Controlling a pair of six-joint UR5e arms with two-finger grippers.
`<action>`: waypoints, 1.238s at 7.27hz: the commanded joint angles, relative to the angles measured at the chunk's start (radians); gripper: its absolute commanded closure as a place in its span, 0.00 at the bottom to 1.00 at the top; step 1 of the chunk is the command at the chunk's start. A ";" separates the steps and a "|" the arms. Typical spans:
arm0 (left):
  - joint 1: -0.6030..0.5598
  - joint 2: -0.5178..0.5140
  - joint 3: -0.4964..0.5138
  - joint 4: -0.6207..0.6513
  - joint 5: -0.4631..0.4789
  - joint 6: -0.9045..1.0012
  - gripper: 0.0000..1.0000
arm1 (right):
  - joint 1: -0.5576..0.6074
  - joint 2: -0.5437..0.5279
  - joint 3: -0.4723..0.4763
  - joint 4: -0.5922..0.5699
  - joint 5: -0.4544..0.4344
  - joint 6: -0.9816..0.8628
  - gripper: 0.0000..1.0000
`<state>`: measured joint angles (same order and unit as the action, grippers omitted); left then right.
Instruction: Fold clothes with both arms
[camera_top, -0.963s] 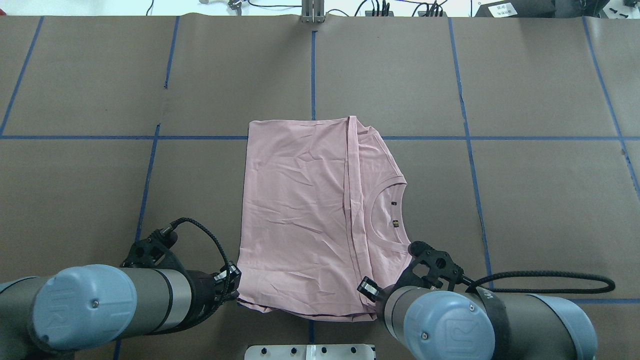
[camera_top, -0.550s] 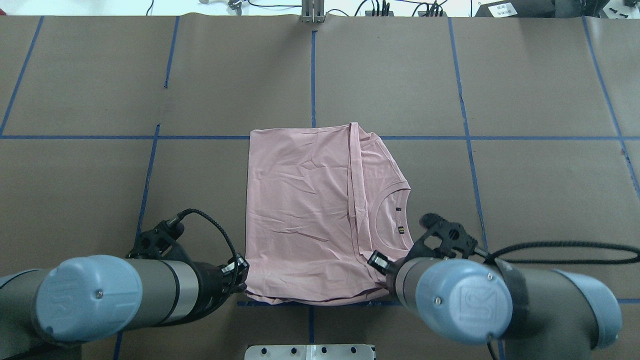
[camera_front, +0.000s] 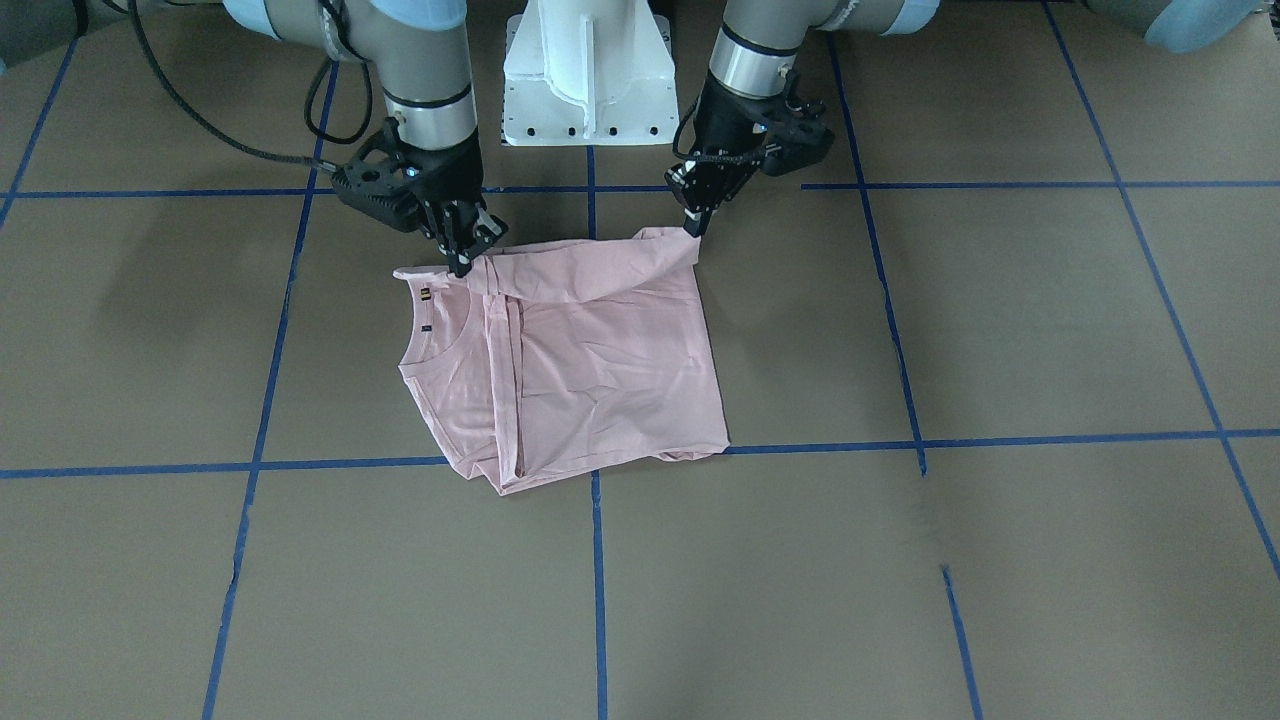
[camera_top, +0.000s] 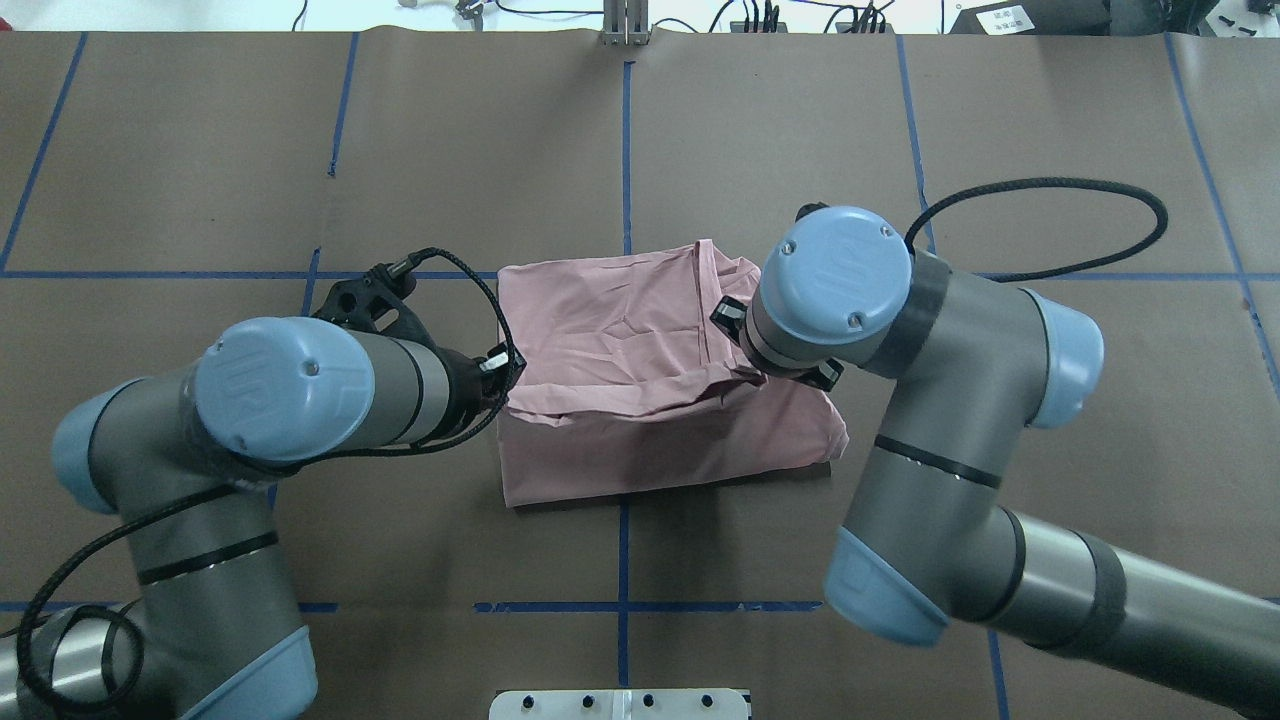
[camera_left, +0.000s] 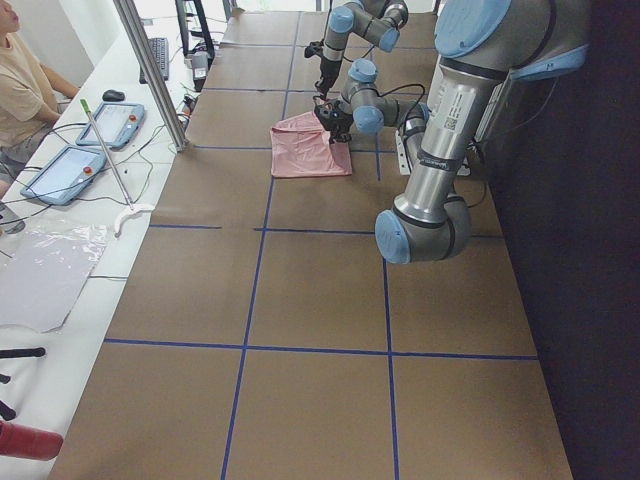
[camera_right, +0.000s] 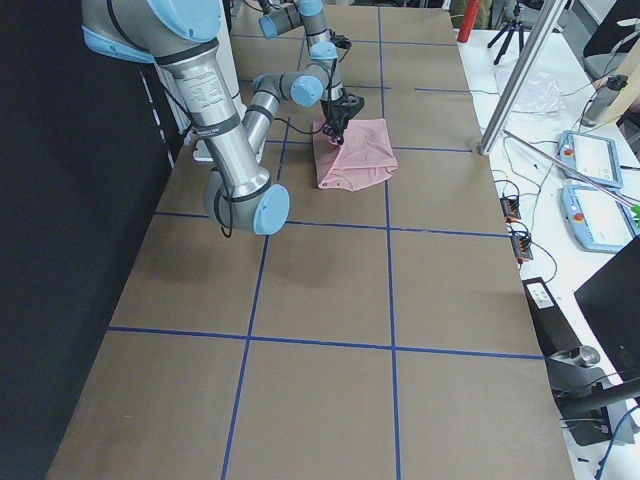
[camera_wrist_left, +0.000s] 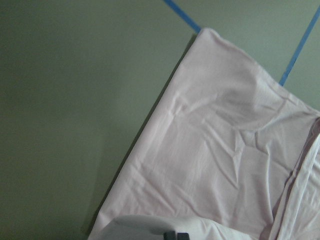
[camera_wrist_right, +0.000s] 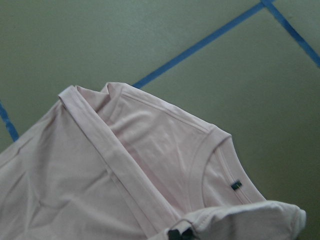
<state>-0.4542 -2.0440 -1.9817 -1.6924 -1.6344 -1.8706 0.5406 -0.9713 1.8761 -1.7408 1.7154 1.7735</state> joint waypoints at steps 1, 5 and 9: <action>-0.072 -0.034 0.137 -0.068 0.004 0.085 1.00 | 0.094 0.084 -0.220 0.156 0.096 -0.035 1.00; -0.152 -0.090 0.329 -0.240 0.004 0.137 1.00 | 0.136 0.166 -0.407 0.216 0.107 -0.103 1.00; -0.308 -0.223 0.773 -0.552 0.002 0.387 0.00 | 0.289 0.307 -0.825 0.484 0.244 -0.397 0.00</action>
<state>-0.7085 -2.2464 -1.2919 -2.1652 -1.6280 -1.5402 0.7511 -0.7032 1.1393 -1.3039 1.8628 1.4715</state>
